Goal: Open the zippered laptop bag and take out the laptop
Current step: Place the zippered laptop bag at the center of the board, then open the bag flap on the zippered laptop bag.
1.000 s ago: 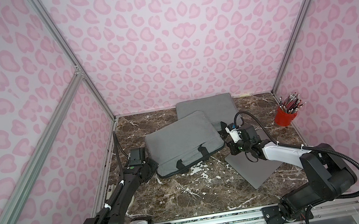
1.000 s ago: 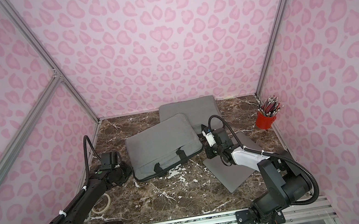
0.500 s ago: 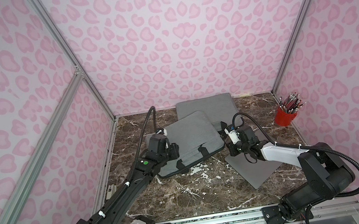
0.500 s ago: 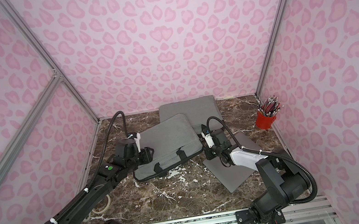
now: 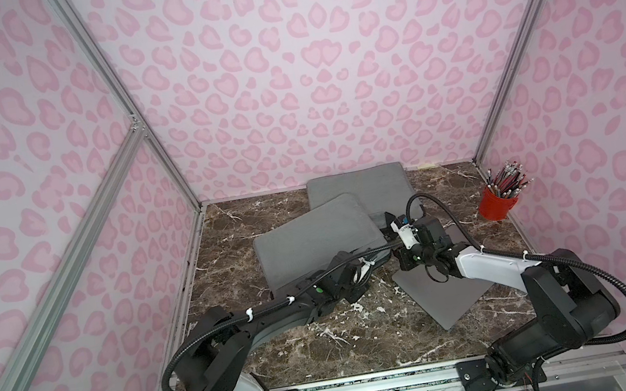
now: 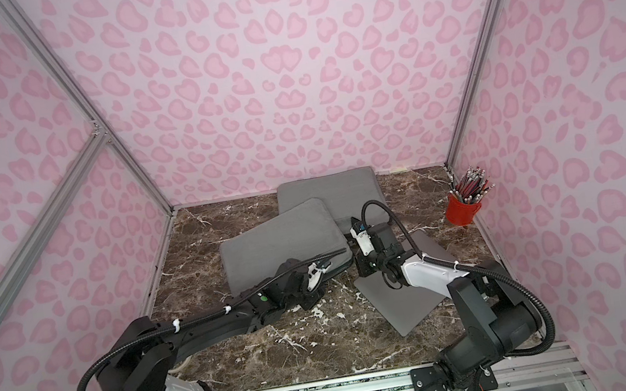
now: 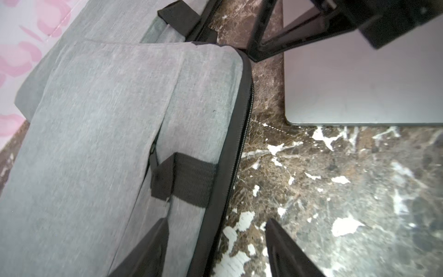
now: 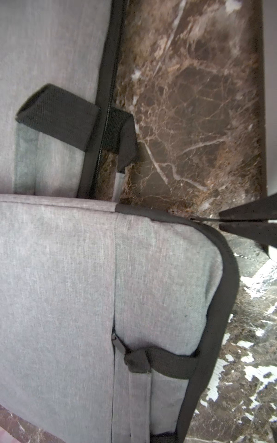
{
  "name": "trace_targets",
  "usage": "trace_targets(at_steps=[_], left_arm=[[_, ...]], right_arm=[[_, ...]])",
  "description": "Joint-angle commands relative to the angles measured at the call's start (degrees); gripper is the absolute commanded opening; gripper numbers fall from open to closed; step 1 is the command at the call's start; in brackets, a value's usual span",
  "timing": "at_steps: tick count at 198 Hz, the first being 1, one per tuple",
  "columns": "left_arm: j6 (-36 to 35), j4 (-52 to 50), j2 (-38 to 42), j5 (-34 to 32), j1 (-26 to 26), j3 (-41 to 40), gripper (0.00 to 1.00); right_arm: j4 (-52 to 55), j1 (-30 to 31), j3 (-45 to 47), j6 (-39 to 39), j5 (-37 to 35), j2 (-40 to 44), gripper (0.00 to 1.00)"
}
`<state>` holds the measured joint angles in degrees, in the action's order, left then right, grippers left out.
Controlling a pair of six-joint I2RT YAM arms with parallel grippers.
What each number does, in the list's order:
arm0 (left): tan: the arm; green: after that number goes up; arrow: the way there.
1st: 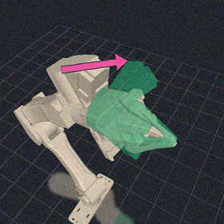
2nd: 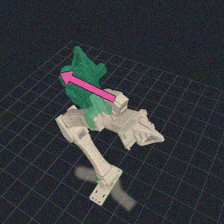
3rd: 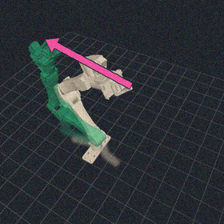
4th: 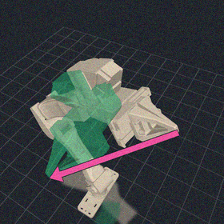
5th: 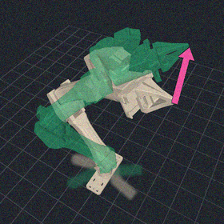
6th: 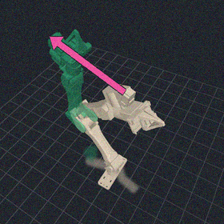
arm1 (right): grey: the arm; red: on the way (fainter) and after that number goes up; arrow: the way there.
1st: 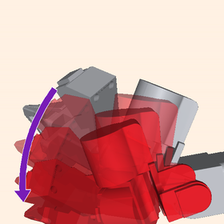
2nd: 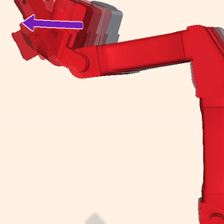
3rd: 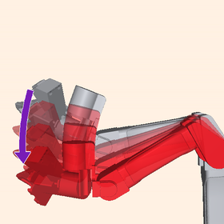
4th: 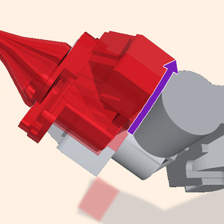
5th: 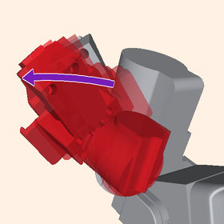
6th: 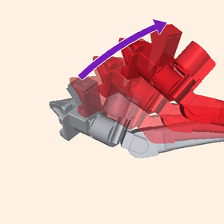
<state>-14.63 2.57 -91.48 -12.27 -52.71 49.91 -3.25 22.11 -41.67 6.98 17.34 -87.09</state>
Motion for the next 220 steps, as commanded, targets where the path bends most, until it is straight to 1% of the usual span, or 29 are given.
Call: trace_targets(at_steps=[1,16,45,61,78,86,91,96,99,100,106,108,110,135,168,190,220], left_arm=[[-4.55,5.34,-3.5,-6.63,-1.02,1.32,0.68],[-3.57,7.66,-5.53,-8.55,-1.17,1.37,0.68],[-1.64,10.91,-8.36,-15.09,-1.09,2.37,0.67],[-1.06,10.79,-10.15,-15.56,-0.99,3.79,0.66],[-0.15,10.17,-12.3,-15.94,-0.83,5.44,0.61],[0.25,9.6,-13.32,-16.08,-0.82,6.4,0.54],[0.53,8.99,-13.74,-16.26,-0.85,6.93,0.48],[0.79,8.45,-14.0,-16.49,-0.82,7.5,0.37],[1.01,8.03,-14.13,-16.76,-0.82,7.75,0.27],[1.14,7.96,-14.15,-16.83,-0.82,7.88,0.26],[1.6,7.47,-14.16,-17.53,-0.82,8.21,0.08],[1.82,7.28,-14.1,-17.83,-0.82,8.3,0.04],[2.05,7.17,-14.04,-18.04,-0.82,8.35,0.02],[3.91,6.28,-11.2,-18.2,-0.73,7.21,0.01],[5.58,6.91,-4.85,-14.02,-0.73,2.63,0.01],[6.08,6.5,-2.32,-11.83,-0.73,0.7,0.01],[6.59,5.44,-1.22,-9.87,-0.73,-0.05,0.01]], right_arm=[[-0.8,0.11,-0.32,0.84,1.99,-0.5,0.0],[-0.71,0.04,-0.43,0.84,2.17,-0.37,0.0],[-0.62,0.05,-0.32,0.66,2.91,0.19,0.0],[-0.62,0.04,-0.06,0.77,3.2,0.49,0.0],[-0.86,0.05,0.34,0.93,3.57,1.01,0.0],[-0.89,0.05,0.49,0.92,3.57,1.35,0.0],[-0.89,0.04,0.64,0.93,3.37,1.54,0.0],[-0.72,0.06,0.71,0.93,3.15,1.77,0.0],[-0.63,0.04,0.76,0.85,2.99,1.9,0.0],[-0.58,0.0,0.78,0.84,2.93,1.91,0.0],[-0.45,-0.08,0.78,0.69,2.67,2.08,0.0],[-0.38,-0.12,0.8,0.63,2.58,2.18,0.0],[-0.32,-0.2,0.87,0.68,2.53,2.25,0.0],[-0.51,-1.63,1.54,0.64,1.95,3.02,0.0],[-1.66,-2.95,0.92,0.68,2.34,2.88,0.0],[-2.35,-3.06,-1.06,0.66,2.34,1.18,0.0],[-2.67,-3.47,-5.02,0.4,2.52,-2.27,0.0]])
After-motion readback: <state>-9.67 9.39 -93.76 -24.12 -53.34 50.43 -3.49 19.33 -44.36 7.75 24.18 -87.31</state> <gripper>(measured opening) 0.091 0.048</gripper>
